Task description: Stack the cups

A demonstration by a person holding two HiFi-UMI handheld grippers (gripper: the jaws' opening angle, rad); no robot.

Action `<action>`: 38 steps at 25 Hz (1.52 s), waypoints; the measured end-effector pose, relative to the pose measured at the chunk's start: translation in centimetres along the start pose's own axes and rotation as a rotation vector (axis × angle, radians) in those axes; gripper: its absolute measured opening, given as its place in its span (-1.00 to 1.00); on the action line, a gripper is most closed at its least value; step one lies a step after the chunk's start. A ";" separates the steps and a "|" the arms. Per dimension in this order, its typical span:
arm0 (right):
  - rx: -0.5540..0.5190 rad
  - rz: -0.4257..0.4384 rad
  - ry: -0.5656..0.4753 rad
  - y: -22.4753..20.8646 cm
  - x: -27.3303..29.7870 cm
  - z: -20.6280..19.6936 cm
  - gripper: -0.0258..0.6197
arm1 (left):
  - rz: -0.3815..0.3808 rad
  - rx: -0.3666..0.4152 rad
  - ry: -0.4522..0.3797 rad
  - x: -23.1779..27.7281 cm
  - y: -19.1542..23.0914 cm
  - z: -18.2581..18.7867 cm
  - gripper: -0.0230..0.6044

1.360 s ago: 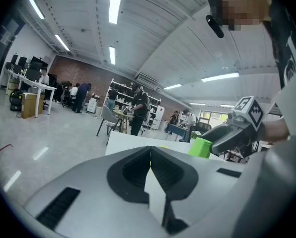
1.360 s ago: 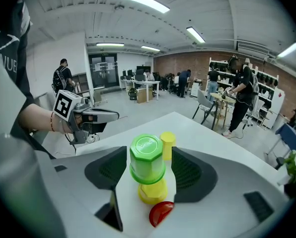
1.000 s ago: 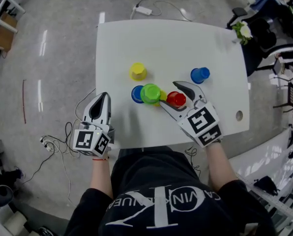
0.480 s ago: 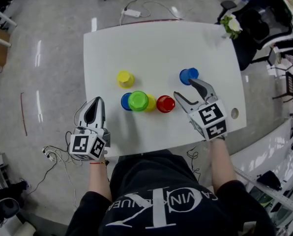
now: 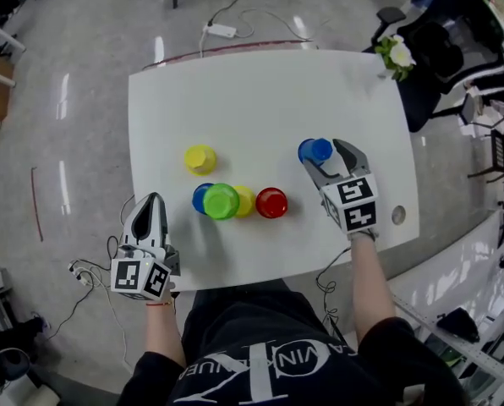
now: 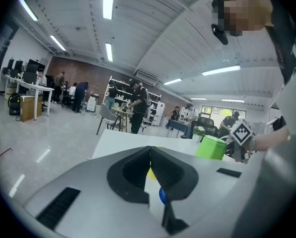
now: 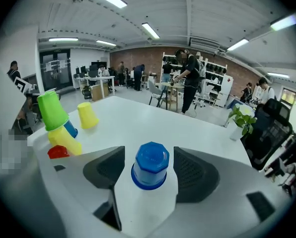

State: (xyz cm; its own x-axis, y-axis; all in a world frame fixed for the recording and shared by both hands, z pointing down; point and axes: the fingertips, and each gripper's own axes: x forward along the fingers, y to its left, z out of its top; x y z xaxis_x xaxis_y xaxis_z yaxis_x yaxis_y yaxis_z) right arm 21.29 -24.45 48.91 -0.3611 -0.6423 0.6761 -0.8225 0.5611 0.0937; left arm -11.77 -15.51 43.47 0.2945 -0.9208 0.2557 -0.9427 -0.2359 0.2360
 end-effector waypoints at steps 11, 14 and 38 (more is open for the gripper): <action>-0.006 0.003 0.011 -0.3 1.1 -0.7 -0.15 | 0.004 0.014 0.031 -0.2 -0.7 -1.1 -0.91; -0.021 0.012 -0.010 0.3 -0.2 0.3 -0.15 | 0.002 0.013 0.018 -0.6 -0.6 -0.8 -0.91; -0.249 0.277 -0.054 14.3 -7.8 6.4 -0.15 | -0.051 0.059 -0.063 -3.2 -1.1 2.6 -0.91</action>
State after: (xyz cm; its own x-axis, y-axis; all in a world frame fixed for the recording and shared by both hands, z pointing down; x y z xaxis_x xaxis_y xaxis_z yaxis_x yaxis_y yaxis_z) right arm 9.56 -14.76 40.34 -0.5831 -0.4708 0.6620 -0.5607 0.8230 0.0915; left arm -12.11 -13.09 40.00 0.3334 -0.9245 0.1848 -0.9350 -0.2990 0.1909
